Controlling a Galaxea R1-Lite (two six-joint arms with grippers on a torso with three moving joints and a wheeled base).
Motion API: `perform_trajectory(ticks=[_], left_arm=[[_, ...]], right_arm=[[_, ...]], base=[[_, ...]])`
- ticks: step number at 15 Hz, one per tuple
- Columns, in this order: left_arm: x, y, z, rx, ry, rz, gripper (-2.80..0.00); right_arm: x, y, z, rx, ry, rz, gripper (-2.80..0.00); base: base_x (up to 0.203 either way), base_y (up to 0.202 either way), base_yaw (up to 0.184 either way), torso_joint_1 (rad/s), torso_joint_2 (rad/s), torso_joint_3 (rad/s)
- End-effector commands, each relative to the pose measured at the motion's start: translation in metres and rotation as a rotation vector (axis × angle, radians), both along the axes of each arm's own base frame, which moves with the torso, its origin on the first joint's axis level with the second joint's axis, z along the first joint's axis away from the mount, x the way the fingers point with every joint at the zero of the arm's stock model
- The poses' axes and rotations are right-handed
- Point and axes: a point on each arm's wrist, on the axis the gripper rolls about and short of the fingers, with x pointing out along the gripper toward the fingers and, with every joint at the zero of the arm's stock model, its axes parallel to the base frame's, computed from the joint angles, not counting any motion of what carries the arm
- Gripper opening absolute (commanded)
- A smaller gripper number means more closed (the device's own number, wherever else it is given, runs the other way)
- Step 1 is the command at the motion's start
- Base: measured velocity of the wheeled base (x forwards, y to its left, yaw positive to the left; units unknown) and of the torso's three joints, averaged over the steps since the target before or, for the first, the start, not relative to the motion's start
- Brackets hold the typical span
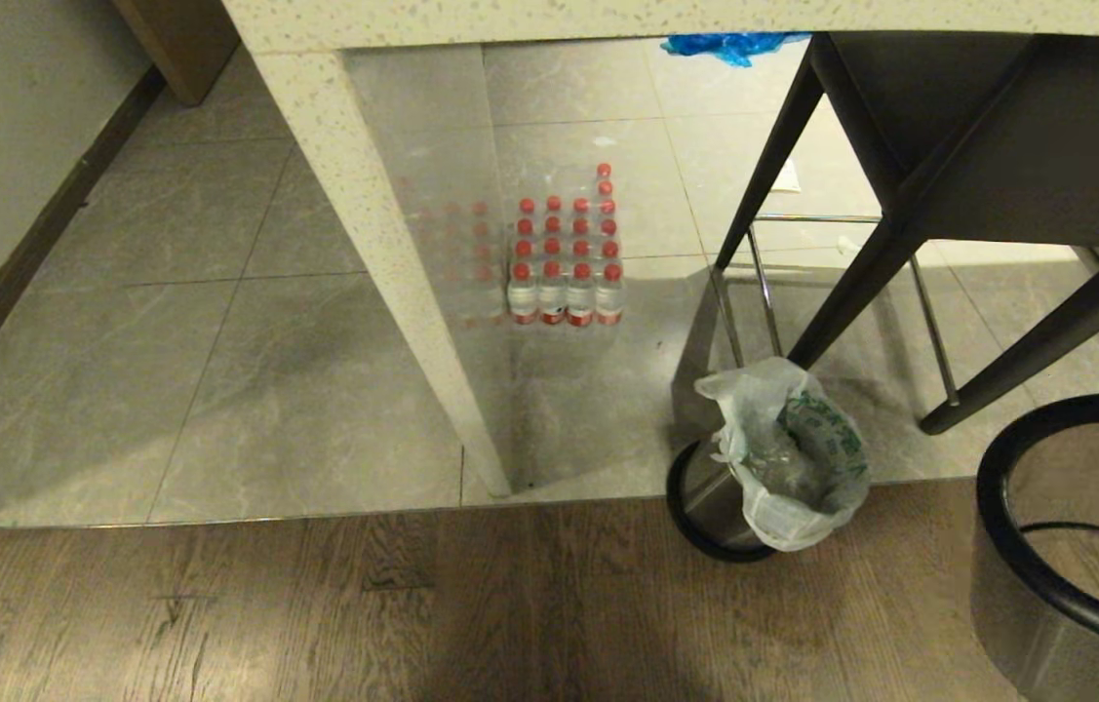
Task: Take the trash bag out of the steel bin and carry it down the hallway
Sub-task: Place the outer trash can on the ground
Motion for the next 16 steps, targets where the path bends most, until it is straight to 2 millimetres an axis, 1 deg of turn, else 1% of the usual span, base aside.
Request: perform_trajectory(ticks=[1,4,5,7,8,10,13,16], left_arm=[[0.0,0.0,0.0,0.0,0.0,-0.001,-2.8],[0.0,0.0,0.0,0.0,0.0,-0.001,-2.8],[0.0,0.0,0.0,0.0,0.0,0.0,-2.8],[0.0,0.0,0.0,0.0,0.0,0.0,-2.8],[0.0,0.0,0.0,0.0,0.0,0.0,-2.8],[0.0,0.0,0.0,0.0,0.001,0.0,-2.8],[0.0,0.0,0.0,0.0,0.0,0.0,-2.8],[0.0,0.0,0.0,0.0,0.001,0.0,-2.8]], right_arm=[[0.028,-0.013,-0.037,0.014,0.071,-0.05,-2.8],[0.063,-0.038,-0.073,0.02,0.04,-0.142,-2.8],[0.073,-0.046,-0.082,0.017,0.022,-0.167,-2.8],[0.094,-0.069,-0.103,0.013,0.002,-0.227,-2.8],[0.103,-0.081,-0.111,0.007,-0.021,-0.256,-2.8],[0.124,-0.099,-0.133,-0.005,-0.053,-0.286,-2.8],[0.155,-0.118,-0.166,-0.041,-0.124,-0.299,-2.8],[0.186,-0.135,-0.185,-0.074,-0.181,-0.311,-2.8]], base=[[0.0,0.0,0.0,0.0,0.0,0.0],[0.0,0.0,0.0,0.0,0.0,0.0],[0.0,0.0,0.0,0.0,0.0,0.0],[0.0,0.0,0.0,0.0,0.0,0.0],[0.0,0.0,0.0,0.0,0.0,0.0],[0.0,0.0,0.0,0.0,0.0,0.0],[0.0,0.0,0.0,0.0,0.0,0.0],[0.0,0.0,0.0,0.0,0.0,0.0]])
